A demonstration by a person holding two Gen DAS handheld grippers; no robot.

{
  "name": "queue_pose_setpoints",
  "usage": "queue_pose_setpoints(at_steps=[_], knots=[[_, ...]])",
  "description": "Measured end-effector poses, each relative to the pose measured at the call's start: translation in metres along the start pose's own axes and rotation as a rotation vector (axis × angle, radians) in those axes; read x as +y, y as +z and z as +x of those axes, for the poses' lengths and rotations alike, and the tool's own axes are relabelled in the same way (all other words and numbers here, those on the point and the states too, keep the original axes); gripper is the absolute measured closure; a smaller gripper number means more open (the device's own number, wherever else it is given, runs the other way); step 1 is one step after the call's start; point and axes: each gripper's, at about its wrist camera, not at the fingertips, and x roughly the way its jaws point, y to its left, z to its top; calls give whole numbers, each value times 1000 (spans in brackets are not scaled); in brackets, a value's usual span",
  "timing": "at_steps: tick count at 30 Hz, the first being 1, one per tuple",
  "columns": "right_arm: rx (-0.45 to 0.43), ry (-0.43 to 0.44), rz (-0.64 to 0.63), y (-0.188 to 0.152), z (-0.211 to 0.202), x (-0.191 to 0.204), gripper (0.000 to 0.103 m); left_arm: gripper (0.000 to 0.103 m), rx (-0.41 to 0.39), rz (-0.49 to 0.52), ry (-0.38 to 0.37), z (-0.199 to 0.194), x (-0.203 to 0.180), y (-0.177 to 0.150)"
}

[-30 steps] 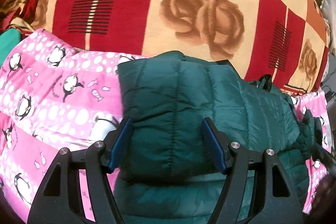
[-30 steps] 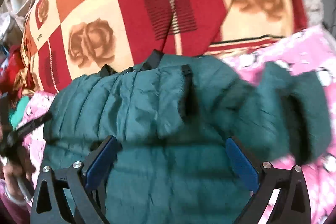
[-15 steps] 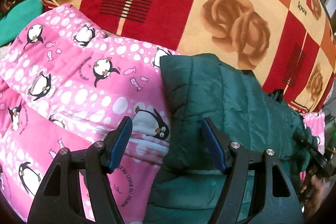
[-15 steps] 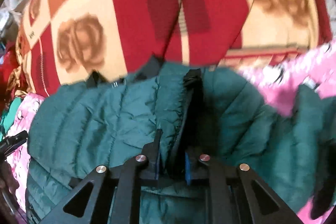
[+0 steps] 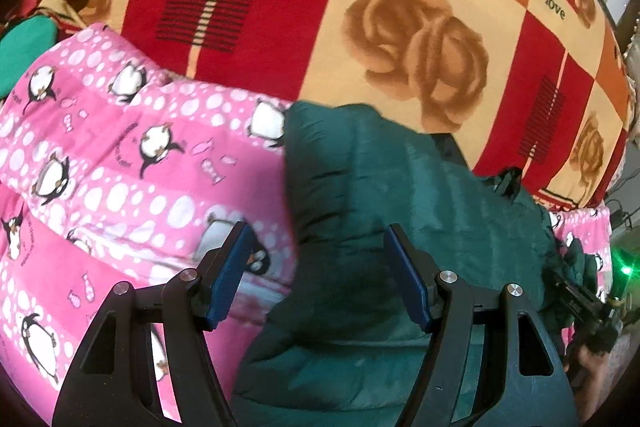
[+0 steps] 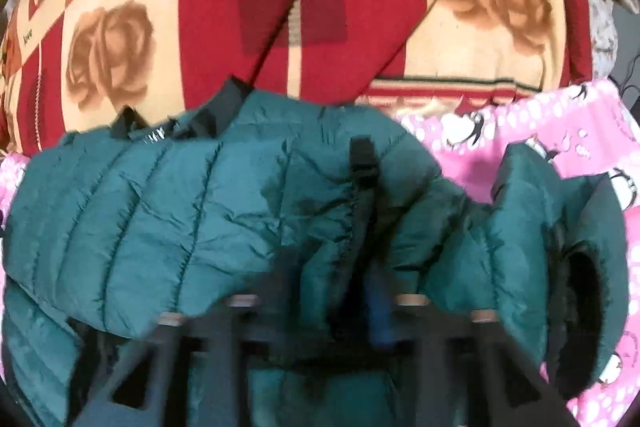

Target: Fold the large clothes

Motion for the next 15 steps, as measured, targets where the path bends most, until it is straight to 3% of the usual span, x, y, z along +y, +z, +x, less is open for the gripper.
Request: queue_pose_setpoints(at_steps=[5, 8, 10, 15], knots=[[-77, 156, -41, 16, -25, 38, 40, 35, -22, 18, -9, 10, -23, 9], [-37, 312, -71, 27, -12, 75, 40, 35, -19, 35, 11, 24, -41, 11], [-27, 341, -85, 32, -2, 96, 40, 34, -24, 59, 65, 32, -49, 10], [-33, 303, -178, 35, 28, 140, 40, 29, -34, 102, 152, 54, -52, 5]])
